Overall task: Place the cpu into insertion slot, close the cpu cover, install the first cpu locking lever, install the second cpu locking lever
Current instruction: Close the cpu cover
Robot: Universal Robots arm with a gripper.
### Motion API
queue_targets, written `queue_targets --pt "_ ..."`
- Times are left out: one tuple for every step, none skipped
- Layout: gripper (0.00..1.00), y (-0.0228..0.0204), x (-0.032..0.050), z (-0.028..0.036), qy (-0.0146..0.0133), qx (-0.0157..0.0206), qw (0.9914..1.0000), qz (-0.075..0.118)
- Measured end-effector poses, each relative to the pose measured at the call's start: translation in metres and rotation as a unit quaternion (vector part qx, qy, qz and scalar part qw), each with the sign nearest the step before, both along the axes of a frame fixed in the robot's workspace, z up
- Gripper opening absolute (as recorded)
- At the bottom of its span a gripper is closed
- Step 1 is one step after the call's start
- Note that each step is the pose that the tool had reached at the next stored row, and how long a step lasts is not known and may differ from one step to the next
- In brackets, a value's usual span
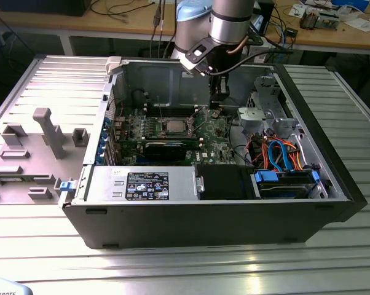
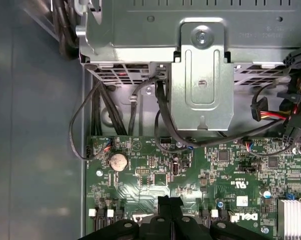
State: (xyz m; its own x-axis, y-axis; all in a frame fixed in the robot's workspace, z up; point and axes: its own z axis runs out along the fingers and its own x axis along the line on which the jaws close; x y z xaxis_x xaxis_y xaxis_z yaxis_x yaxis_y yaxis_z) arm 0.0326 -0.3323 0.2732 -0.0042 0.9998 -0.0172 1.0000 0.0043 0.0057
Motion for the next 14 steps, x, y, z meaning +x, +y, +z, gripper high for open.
queue_targets --pt "0.11 0.0002 0.0014 -0.0005 0.0007 -0.0005 1.00000 0.000" --pt "0.11 0.0005 0.0032 -0.0020 0.0019 -0.0012 1.00000 0.000" --pt "0.11 0.0007 0.0036 -0.0044 0.0020 -0.0017 1.00000 0.000" --pt "0.11 0.0008 0.0038 -0.0062 0.0020 -0.0021 1.00000 0.000" --pt "0.11 0.0009 0.0040 -0.0086 0.0020 -0.0028 0.99999 0.000" --pt "0.11 0.0010 0.0045 -0.0127 0.0020 -0.0044 0.99999 0.000" --pt "0.11 0.0010 0.0047 -0.0158 0.0020 -0.0055 0.99998 0.000" --pt "0.11 0.0010 0.0047 -0.0179 0.0020 -0.0058 0.99998 0.000" --pt "0.11 0.0010 0.0047 -0.0197 0.0020 -0.0059 0.99998 0.000" --pt "0.11 0.0012 0.0047 -0.0222 0.0020 -0.0063 0.99998 0.000" --pt "0.11 0.0013 0.0047 -0.0238 0.0020 -0.0065 0.99998 0.000" --pt "0.11 0.0015 0.0046 -0.0253 0.0020 -0.0065 0.99998 0.000" --pt "0.11 0.0021 0.0039 -0.0272 0.0020 -0.0066 0.99998 0.000" --pt "0.11 0.0026 0.0032 -0.0280 0.0020 -0.0066 0.99998 0.000"
